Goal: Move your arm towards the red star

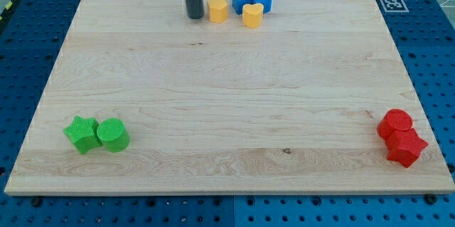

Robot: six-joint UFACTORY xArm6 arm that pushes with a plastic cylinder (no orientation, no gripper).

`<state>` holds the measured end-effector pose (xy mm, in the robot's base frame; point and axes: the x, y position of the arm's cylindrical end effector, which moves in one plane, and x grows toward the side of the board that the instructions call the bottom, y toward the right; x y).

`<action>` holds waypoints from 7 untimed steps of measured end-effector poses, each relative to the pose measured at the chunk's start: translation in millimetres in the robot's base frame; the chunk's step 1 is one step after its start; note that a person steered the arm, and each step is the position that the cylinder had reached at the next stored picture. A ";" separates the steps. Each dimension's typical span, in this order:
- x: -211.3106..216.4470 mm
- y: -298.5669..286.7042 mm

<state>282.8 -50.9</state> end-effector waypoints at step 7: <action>236.1 72.3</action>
<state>518.9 21.4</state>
